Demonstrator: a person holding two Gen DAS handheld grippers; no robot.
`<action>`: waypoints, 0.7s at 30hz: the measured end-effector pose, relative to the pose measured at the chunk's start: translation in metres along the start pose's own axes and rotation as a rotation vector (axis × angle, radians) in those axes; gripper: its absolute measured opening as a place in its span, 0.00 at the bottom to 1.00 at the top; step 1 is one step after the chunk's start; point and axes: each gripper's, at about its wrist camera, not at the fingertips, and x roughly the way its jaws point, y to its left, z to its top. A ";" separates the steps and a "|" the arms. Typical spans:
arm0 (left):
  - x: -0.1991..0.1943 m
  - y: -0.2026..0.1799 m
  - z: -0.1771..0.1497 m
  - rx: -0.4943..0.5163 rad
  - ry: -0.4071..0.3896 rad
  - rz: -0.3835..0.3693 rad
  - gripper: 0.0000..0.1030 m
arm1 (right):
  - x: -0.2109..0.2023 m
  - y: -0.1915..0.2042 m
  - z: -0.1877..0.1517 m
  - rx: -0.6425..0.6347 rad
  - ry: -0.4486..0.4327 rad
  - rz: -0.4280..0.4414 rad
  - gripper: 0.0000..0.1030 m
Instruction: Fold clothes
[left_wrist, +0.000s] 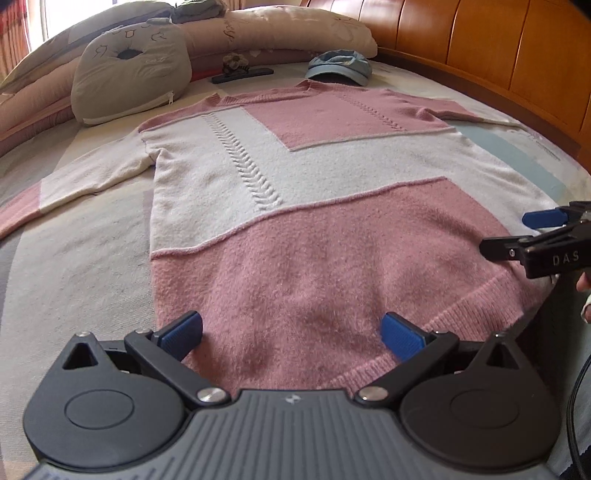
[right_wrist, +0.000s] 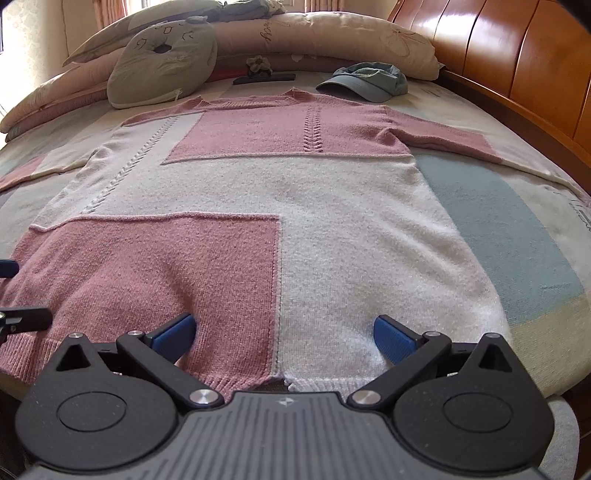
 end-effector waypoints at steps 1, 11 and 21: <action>-0.002 -0.003 0.003 0.011 0.001 0.010 0.99 | 0.000 0.000 -0.001 0.000 -0.004 0.000 1.00; 0.024 -0.029 0.045 -0.029 -0.040 -0.029 0.99 | 0.000 -0.001 0.001 -0.007 0.003 0.007 1.00; 0.015 -0.046 0.009 -0.004 -0.034 0.031 0.99 | -0.002 -0.003 -0.003 -0.016 -0.017 0.026 1.00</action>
